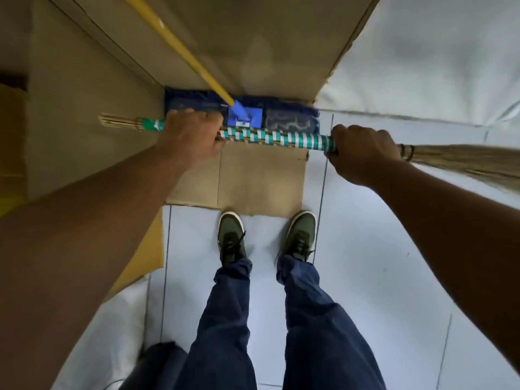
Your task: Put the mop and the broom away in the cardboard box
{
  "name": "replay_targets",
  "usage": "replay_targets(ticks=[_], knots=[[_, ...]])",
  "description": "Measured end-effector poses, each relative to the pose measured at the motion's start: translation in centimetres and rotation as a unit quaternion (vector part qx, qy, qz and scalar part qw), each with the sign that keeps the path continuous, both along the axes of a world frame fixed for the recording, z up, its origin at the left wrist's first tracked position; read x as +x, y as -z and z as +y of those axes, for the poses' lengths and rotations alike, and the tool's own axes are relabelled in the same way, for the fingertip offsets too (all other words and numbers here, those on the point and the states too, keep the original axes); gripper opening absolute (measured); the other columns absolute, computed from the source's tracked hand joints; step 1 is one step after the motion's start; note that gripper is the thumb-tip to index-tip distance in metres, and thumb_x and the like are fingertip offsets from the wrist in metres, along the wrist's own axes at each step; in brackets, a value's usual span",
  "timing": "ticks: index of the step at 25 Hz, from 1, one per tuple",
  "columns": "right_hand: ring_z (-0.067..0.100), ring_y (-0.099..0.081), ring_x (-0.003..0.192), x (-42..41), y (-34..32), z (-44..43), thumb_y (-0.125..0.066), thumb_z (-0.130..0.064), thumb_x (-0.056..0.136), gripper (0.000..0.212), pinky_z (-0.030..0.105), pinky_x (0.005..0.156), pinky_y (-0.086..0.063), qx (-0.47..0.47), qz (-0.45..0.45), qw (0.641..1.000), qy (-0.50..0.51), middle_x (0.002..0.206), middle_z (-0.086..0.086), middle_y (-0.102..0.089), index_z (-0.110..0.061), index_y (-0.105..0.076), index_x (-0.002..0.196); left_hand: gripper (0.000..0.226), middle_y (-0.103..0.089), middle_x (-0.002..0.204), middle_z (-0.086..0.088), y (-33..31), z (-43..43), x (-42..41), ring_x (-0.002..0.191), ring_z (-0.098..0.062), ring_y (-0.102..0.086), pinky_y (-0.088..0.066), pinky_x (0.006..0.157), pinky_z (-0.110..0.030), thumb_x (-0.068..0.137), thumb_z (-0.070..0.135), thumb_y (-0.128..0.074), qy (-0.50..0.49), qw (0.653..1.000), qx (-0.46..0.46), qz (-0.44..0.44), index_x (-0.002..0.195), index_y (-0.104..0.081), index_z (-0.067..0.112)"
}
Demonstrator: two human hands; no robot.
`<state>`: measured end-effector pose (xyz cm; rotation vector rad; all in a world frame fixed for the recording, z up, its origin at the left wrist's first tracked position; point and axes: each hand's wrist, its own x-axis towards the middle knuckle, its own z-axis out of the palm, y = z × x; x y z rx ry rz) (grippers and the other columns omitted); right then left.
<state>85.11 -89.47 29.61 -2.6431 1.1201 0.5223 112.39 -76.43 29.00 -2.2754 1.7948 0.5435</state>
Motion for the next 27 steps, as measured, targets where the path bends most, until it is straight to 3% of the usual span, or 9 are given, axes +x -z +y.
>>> replay_targets(ticks=[5, 11, 15, 21, 27], knots=[[0.036, -0.059, 0.076, 0.7, 15.5, -0.4, -0.049, -0.04, 0.094, 0.034, 0.038, 0.063, -0.034, 0.01, -0.03, 0.999, -0.042, 0.09, 0.019, -0.062, -0.009, -0.049, 0.107, 0.049, -0.052, 0.124, -0.025, 14.3, 0.4, 1.4, 0.116, -0.044, -0.044, -0.034, 0.099, -0.055, 0.088, 0.042, -0.055, -0.027, 0.999, 0.019, -0.03, 0.123, -0.047, 0.009], [0.038, -0.058, 0.082, 0.8, 32.8, -0.5, -0.048, -0.037, 0.094, 0.035, 0.041, 0.064, -0.035, 0.009, 0.017, 0.999, -0.045, 0.095, 0.02, -0.06, -0.006, -0.047, 0.111, 0.049, -0.045, 0.135, -0.018, 32.0, 0.1, 0.4, 0.128, -0.039, -0.032, -0.018, 0.108, -0.062, 0.089, 0.034, -0.055, -0.071, 0.997, 0.037, -0.019, 0.133, -0.041, 0.017], [0.035, -0.054, 0.079, 0.7, 40.1, -0.5, -0.053, -0.034, 0.092, 0.032, 0.043, 0.066, -0.037, 0.002, 0.035, 0.998, -0.054, 0.093, 0.019, -0.058, -0.006, -0.048, 0.108, 0.05, -0.046, 0.135, -0.021, 39.7, 1.5, 0.2, 0.123, -0.041, -0.037, -0.026, 0.105, -0.055, 0.091, 0.025, -0.055, -0.063, 0.997, 0.035, -0.004, 0.138, -0.041, 0.013], [0.038, -0.046, 0.092, 1.8, 44.5, 0.1, -0.058, -0.027, 0.088, 0.035, 0.048, 0.071, -0.043, 0.013, 0.059, 0.997, -0.056, 0.106, 0.022, -0.048, -0.005, -0.044, 0.111, 0.046, -0.049, 0.115, -0.031, 43.0, 2.0, 1.7, 0.104, -0.05, -0.044, -0.038, 0.088, -0.057, 0.084, 0.008, -0.063, -0.031, 0.999, 0.017, -0.027, 0.129, -0.052, 0.008], [0.037, -0.047, 0.11, 2.4, 41.7, 0.1, -0.063, -0.029, 0.085, 0.051, 0.051, 0.087, -0.043, 0.062, 0.054, 0.997, 0.007, 0.122, 0.018, -0.048, -0.012, -0.04, 0.128, 0.064, -0.043, 0.129, -0.031, 40.5, 1.7, 1.1, 0.119, -0.048, -0.038, -0.036, 0.097, -0.058, 0.08, 0.005, -0.06, -0.024, 0.997, 0.042, -0.053, 0.139, -0.037, 0.005]])
